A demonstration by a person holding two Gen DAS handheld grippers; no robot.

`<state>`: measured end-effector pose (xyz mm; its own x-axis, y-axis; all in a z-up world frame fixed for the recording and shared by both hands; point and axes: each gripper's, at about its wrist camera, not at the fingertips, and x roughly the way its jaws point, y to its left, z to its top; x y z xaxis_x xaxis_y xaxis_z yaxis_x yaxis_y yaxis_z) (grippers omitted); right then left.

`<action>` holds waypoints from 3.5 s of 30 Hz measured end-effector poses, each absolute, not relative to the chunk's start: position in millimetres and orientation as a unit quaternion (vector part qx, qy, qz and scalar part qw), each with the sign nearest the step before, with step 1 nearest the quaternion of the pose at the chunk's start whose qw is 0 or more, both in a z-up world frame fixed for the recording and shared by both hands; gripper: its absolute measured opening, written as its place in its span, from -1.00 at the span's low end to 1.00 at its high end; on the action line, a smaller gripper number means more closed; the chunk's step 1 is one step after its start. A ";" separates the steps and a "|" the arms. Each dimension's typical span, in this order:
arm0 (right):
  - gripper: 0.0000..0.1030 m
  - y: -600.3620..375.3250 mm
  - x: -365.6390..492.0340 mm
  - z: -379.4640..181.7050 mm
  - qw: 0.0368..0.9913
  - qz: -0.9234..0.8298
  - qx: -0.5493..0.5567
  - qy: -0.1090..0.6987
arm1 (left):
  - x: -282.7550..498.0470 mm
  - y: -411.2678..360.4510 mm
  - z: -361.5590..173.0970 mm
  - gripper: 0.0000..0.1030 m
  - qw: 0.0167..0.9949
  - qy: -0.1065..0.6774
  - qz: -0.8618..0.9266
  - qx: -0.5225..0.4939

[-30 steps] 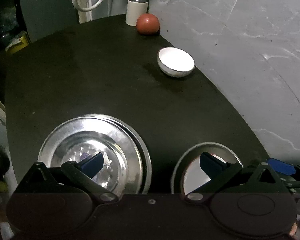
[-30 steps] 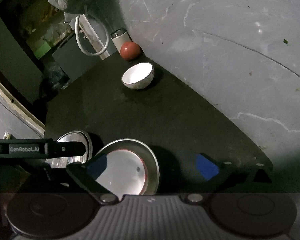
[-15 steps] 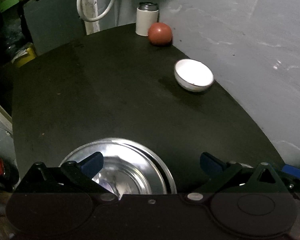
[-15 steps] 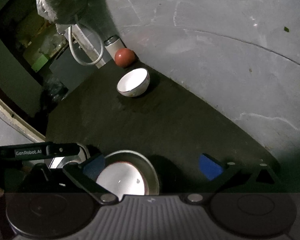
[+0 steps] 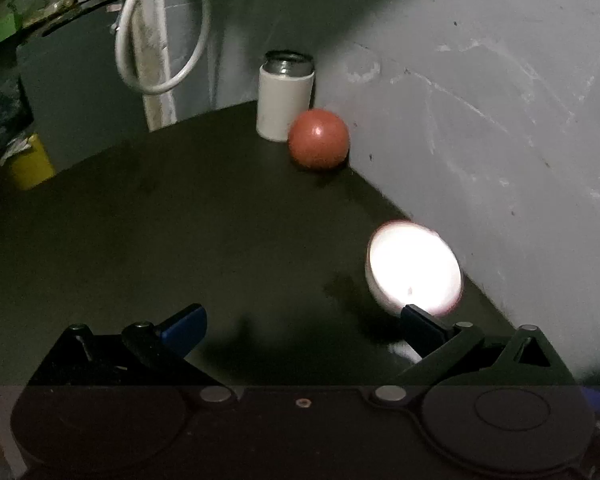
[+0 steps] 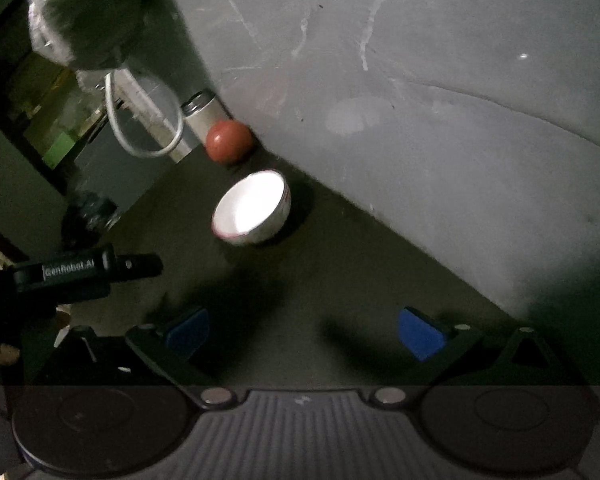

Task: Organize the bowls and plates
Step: 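Move both grippers to the remaining white bowl, then close both grippers on the rim of the remaining white bowl, then carry the white bowl with both grippers and lower it into the stacked bowls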

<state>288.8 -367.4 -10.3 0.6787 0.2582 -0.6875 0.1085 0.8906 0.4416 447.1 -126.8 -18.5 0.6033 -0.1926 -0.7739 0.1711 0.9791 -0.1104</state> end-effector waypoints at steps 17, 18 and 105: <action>0.79 -359.2 372.3 -32.5 0.889 0.009 0.263 0.375 | 516.8 -156.9 -44.2 0.98 0.878 0.462 -0.128 0.000; 0.76 -358.8 376.2 -33.6 0.889 0.005 0.262 0.375 | 517.6 -156.8 -46.0 0.98 0.875 0.468 -0.127 0.000; -0.62 -365.0 194.1 23.8 0.892 0.142 0.182 0.388 | 283.9 -155.6 -5.2 -0.77 0.847 0.469 -0.226 -0.109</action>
<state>194.1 -365.0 23.8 0.6584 0.3955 -0.6404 -0.1126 0.8930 0.4357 283.9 -155.6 -5.2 0.4581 -0.4855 -0.7446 0.2804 0.8738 -0.3972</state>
